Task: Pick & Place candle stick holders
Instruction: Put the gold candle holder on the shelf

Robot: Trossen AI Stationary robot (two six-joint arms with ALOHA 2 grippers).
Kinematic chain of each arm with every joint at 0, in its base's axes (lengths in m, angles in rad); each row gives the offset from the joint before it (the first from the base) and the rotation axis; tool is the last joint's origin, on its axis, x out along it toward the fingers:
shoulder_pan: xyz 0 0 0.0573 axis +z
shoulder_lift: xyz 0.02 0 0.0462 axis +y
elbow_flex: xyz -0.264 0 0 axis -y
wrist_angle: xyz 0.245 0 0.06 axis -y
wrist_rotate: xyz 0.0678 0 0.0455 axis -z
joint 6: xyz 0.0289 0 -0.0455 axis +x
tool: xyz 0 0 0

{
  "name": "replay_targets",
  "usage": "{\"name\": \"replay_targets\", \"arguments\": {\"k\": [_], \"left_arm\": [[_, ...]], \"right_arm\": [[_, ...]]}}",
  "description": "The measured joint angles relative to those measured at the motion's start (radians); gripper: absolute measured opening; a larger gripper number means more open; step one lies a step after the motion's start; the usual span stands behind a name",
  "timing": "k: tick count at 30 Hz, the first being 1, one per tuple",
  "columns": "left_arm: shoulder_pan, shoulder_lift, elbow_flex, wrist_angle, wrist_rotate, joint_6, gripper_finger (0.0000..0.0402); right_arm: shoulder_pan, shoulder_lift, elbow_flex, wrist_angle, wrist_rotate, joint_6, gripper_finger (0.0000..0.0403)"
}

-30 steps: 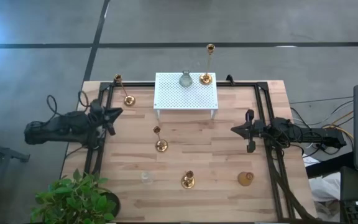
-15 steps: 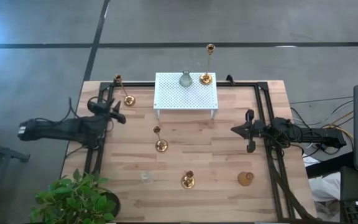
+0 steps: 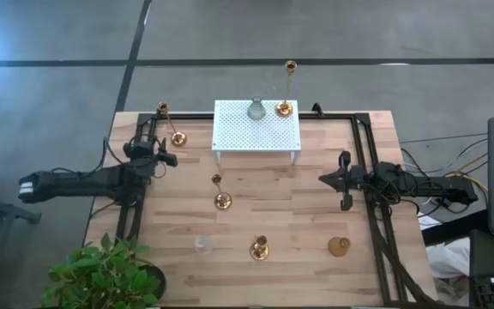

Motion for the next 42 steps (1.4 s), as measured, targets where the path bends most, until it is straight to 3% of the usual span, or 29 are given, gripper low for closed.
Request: {"name": "replay_targets", "arguments": {"k": [5, 9, 13, 18, 21, 42], "left_arm": [[0.156, 0.0, -0.055, 0.196, 0.229, 0.174, 0.0159], [0.272, 0.0, -0.087, 0.331, 0.291, 0.269, 0.0159], [0.392, 0.007, -0.092, 0.338, 0.514, 0.29, 0.0159], [0.5, 0.03, -0.092, 0.374, 0.587, 0.324, 0.0159], [0.547, 0.045, -0.092, 0.42, 0.683, 0.35, 0.0159], [0.672, 0.342, -0.03, 0.653, 0.795, 0.403, 0.0159]], "right_arm": [[0.0, 0.0, 0.0, 0.0, 0.0, 0.0, 0.0008], [0.0, 0.0, 0.0, 0.0, 0.0, 0.001, 0.0008], [0.0, 0.0, 0.0, 0.0, 0.0, 0.002, 0.0008], [0.0, 0.0, 0.0, 0.0, 0.0, 0.002, 0.0008], [0.0, 0.0, 0.0, 0.0, 0.0, 0.0, 0.0008], [0.0, 0.0, 0.0, 0.0, 0.0, 0.0, 0.0008]]}}
